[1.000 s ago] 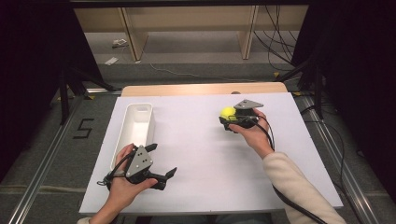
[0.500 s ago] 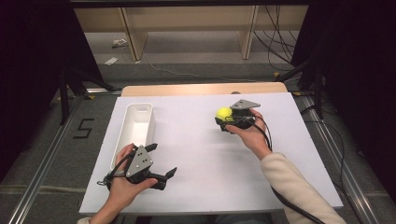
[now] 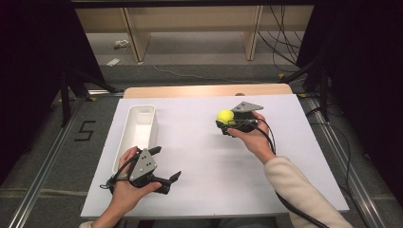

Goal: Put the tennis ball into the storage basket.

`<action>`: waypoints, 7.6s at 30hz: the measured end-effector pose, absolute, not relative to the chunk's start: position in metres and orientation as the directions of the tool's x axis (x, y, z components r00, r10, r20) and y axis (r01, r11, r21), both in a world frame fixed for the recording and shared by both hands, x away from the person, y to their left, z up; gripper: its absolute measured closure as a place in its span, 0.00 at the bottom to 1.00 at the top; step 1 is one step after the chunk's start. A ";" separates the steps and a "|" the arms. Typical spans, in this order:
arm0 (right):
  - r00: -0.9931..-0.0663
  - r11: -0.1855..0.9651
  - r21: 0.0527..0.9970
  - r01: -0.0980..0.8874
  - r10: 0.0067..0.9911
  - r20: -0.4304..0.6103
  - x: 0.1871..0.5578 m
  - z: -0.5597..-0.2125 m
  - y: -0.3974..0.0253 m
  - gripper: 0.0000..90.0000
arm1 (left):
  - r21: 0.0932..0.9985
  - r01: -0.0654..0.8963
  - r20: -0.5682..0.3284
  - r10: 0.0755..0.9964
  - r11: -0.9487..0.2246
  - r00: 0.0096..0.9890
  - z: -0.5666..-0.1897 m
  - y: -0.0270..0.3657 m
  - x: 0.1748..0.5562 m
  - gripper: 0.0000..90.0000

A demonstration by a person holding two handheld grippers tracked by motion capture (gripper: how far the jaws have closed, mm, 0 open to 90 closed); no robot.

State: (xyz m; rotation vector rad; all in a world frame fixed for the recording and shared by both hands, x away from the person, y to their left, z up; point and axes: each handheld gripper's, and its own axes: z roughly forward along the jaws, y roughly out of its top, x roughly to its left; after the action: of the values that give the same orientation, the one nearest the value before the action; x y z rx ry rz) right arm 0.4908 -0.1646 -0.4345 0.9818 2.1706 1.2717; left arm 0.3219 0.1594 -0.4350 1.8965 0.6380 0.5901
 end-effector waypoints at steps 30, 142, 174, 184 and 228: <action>-0.682 0.339 0.886 0.317 0.731 -0.036 0.479 -0.427 -0.155 0.29 | 0.923 0.166 0.117 0.665 -0.347 0.738 -0.434 0.162 0.321 0.00; -0.759 0.321 0.912 0.254 0.651 -0.017 0.456 -0.412 -0.125 0.29 | 0.922 0.170 0.115 0.667 -0.347 0.736 -0.434 0.162 0.322 0.00; -0.773 0.339 0.909 0.243 0.633 -0.030 0.449 -0.413 -0.116 0.29 | 0.923 0.168 0.115 0.666 -0.346 0.737 -0.434 0.163 0.322 0.00; -0.777 0.344 0.908 0.239 0.629 -0.034 0.448 -0.413 -0.113 0.29 | 0.923 0.167 0.117 0.666 -0.347 0.737 -0.434 0.163 0.322 0.00; -0.800 0.347 0.910 0.225 0.600 -0.031 0.440 -0.409 -0.102 0.29 | 0.924 0.166 0.115 0.666 -0.344 0.737 -0.433 0.163 0.322 0.00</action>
State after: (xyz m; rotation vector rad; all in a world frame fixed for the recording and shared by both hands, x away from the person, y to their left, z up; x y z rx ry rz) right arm 0.4404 -0.1022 -0.4091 0.7271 2.2557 1.4382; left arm 0.3215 0.1633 -0.4335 1.8847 0.6417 0.5942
